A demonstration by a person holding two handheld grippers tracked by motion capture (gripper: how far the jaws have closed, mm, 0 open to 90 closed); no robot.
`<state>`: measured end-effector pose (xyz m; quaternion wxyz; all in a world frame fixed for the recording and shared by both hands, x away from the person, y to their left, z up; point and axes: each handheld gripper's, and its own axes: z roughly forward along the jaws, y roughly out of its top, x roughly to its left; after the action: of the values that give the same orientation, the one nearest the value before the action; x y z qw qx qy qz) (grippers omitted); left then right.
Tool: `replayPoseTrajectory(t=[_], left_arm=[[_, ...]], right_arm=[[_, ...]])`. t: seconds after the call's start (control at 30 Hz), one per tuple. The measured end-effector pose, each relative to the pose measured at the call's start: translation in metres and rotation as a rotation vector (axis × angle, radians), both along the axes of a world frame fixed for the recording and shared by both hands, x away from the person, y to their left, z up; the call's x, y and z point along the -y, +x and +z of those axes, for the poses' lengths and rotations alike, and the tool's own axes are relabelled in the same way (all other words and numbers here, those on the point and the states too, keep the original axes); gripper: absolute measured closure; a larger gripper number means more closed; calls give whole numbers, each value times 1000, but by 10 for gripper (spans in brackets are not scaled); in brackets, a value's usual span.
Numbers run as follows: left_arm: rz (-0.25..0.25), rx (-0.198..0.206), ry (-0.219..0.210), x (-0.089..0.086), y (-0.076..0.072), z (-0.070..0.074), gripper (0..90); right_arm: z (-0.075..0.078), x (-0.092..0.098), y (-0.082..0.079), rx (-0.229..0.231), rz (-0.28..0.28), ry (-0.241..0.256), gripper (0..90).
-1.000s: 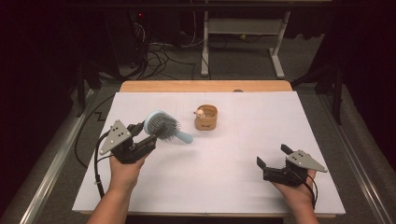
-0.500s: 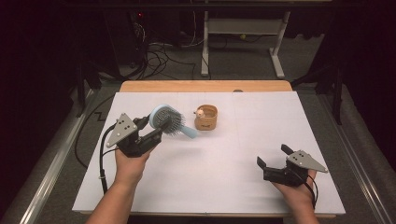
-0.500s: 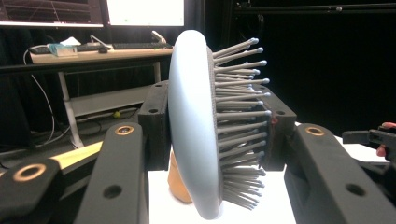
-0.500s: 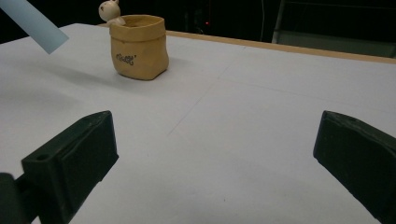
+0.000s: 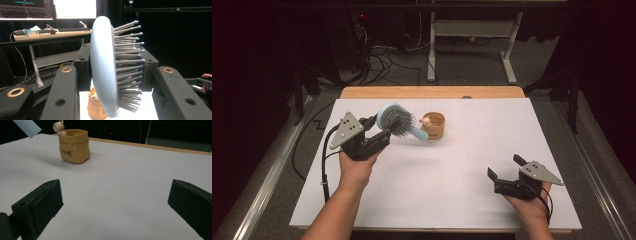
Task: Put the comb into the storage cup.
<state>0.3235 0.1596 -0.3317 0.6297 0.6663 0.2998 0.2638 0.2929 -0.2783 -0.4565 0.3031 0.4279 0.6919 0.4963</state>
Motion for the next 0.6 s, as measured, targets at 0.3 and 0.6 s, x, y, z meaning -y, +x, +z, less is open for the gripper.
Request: replayPoseTrajectory(t=[0.3, 0.6], left_arm=[[-7, 1, -8, 6, 8, 7, 561], [-13, 26, -3, 14, 14, 21, 561]], right_arm=[[0, 1, 0, -1, -4, 5, 2], [1, 0, 0, 3, -1, 2, 2]])
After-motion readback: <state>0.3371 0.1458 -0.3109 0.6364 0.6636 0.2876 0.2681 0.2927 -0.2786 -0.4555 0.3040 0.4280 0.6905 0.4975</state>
